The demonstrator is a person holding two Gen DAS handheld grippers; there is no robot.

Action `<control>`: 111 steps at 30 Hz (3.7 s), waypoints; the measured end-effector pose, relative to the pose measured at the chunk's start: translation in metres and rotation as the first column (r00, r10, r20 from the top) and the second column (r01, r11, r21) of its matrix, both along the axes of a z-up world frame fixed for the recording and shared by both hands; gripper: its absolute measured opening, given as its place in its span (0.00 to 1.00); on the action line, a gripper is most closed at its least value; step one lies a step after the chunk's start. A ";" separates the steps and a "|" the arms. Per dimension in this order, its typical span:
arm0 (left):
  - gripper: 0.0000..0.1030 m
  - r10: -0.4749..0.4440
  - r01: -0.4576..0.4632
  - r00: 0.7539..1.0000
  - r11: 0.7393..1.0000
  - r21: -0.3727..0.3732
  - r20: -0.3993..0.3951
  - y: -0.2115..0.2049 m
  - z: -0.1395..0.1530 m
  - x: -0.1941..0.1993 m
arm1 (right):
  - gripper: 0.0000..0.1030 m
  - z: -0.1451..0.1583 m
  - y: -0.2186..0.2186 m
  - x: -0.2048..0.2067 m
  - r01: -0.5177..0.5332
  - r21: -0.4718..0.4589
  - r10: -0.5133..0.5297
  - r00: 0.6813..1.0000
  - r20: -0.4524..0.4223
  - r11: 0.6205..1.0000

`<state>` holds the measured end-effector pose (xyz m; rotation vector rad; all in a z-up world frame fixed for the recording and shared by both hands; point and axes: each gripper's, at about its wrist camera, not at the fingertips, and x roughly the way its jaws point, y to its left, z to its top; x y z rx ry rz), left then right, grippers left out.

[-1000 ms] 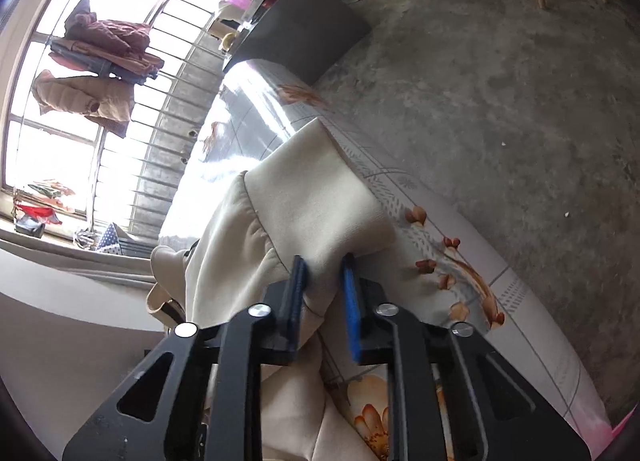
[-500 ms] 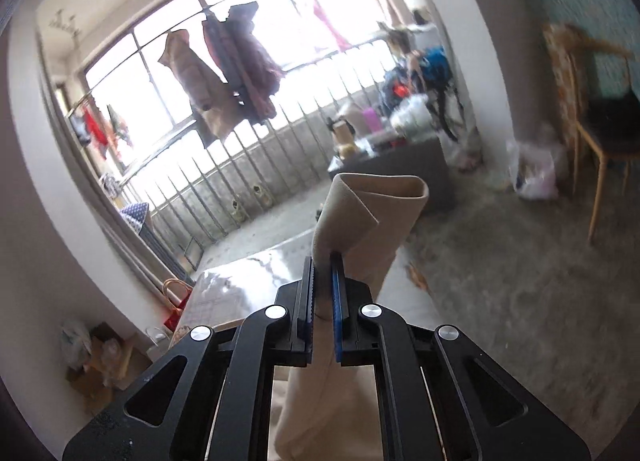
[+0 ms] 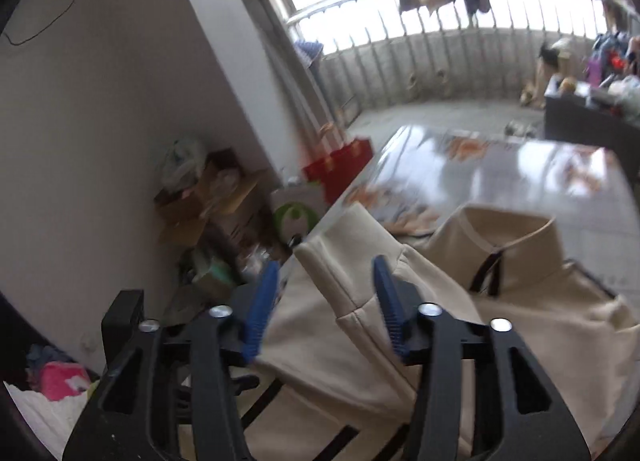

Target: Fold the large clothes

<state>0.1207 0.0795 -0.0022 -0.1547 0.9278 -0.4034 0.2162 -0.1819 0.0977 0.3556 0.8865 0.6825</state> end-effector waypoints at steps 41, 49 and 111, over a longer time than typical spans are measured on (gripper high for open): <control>0.07 0.155 -0.150 0.986 0.985 0.089 -0.058 -0.021 -0.033 0.091 | 0.26 -0.163 -0.275 -0.007 0.570 -0.274 -0.627 0.748 -0.218 0.774; 0.07 0.147 -0.145 0.989 0.983 0.113 -0.016 -0.023 -0.032 0.086 | 0.37 -0.095 -0.237 -0.074 0.402 -0.314 -0.432 0.901 -0.030 0.860; 0.52 0.084 -0.113 0.989 0.960 0.256 0.119 -0.067 -0.024 0.029 | 0.54 -0.115 -0.231 -0.159 0.408 -0.483 -0.503 0.861 -0.079 0.775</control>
